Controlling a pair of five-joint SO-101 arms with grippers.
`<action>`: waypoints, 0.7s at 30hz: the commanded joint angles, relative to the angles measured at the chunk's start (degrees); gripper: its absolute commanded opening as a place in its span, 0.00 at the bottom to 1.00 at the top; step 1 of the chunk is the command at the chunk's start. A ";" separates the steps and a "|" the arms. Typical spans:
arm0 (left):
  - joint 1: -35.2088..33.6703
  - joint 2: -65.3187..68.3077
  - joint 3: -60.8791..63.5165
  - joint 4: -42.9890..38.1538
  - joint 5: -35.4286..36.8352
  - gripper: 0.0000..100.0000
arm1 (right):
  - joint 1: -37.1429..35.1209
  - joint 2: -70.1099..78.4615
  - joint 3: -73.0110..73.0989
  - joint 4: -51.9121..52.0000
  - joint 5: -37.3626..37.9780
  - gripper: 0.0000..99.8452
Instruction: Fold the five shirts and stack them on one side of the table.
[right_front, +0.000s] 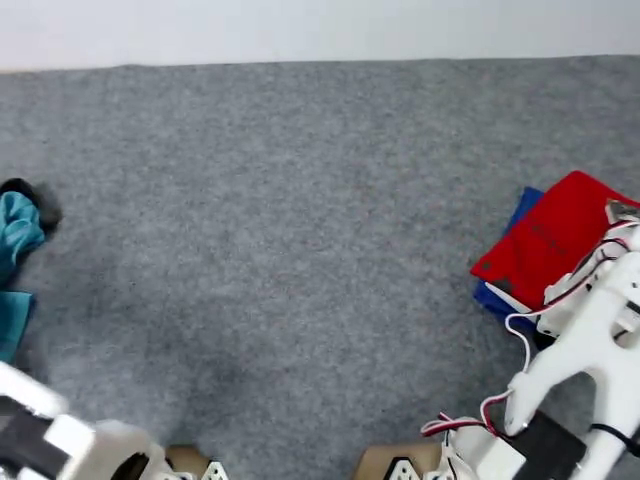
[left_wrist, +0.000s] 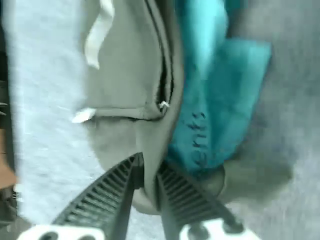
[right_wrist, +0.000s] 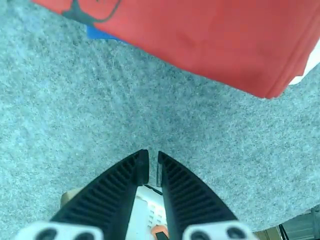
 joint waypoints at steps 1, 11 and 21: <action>5.10 -11.78 -6.02 1.49 10.29 0.00 | 0.48 -2.33 -0.70 2.42 -0.53 0.04; 39.21 -37.71 -10.24 -0.26 43.08 0.00 | 0.40 -6.46 -0.53 2.42 -0.35 0.04; 78.33 -40.88 3.82 -2.11 51.43 0.00 | 0.40 -11.47 -0.53 2.42 -0.26 0.04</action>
